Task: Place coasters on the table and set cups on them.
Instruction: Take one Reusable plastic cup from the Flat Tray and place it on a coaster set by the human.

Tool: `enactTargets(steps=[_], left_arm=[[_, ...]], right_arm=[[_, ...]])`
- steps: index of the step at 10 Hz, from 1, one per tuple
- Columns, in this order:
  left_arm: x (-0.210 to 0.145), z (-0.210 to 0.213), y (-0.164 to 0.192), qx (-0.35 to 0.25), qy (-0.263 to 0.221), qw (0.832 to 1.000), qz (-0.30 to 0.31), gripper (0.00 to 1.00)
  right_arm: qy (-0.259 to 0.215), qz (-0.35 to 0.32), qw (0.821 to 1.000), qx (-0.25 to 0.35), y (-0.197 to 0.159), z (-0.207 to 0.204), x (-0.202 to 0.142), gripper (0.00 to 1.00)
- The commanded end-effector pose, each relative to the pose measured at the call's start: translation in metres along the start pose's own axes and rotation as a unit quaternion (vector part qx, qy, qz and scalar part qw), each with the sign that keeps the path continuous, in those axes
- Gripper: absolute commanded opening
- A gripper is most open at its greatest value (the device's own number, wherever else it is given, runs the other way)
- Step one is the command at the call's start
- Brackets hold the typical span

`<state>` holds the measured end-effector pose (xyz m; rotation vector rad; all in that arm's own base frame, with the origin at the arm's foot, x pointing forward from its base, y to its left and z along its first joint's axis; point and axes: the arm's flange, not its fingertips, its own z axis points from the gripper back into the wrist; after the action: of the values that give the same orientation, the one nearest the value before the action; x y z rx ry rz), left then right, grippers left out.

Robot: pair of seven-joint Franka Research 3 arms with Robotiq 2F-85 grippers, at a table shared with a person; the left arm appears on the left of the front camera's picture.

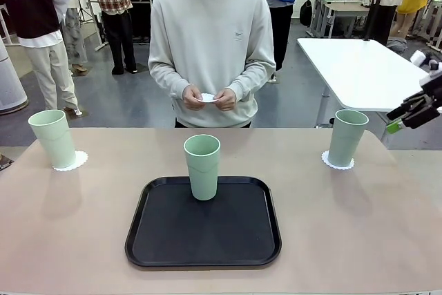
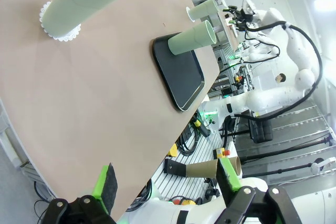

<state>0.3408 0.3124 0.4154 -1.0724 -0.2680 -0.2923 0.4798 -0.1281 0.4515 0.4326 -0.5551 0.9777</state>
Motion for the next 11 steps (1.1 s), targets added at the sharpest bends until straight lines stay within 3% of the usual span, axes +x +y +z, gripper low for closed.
enactTargets(steps=[1, 4, 6, 8, 9, 11], left_arm=[[-0.001, 0.001, -0.002, 0.001, -0.002, 1.000, -0.002, 1.00], [-0.001, 0.001, -0.002, 0.001, -0.002, 1.000, -0.002, 1.00], [-0.001, 0.001, -0.002, 0.001, -0.002, 1.000, -0.002, 1.00], [-0.001, 0.001, -0.002, 0.001, -0.002, 1.000, -0.002, 1.00], [-0.001, 0.001, -0.002, 0.001, -0.002, 1.000, -0.002, 1.00], [-0.001, 0.001, -0.002, 0.001, -0.002, 1.000, -0.002, 1.00]], right_arm=[[0.100, -0.011, 0.995, -0.018, 0.042, -0.006, 0.021, 1.00], [0.212, -0.038, 0.972, -0.092, 0.095, 0.000, 0.059, 1.00], [0.258, -0.061, 0.958, -0.111, 0.113, 0.003, 0.071, 1.00], [0.255, -0.060, 0.961, -0.093, 0.106, 0.004, 0.069, 1.00], [0.248, -0.051, 0.960, -0.121, 0.110, 0.006, 0.072, 1.00], [0.248, -0.051, 0.960, -0.121, 0.110, 0.006, 0.072, 1.00]])
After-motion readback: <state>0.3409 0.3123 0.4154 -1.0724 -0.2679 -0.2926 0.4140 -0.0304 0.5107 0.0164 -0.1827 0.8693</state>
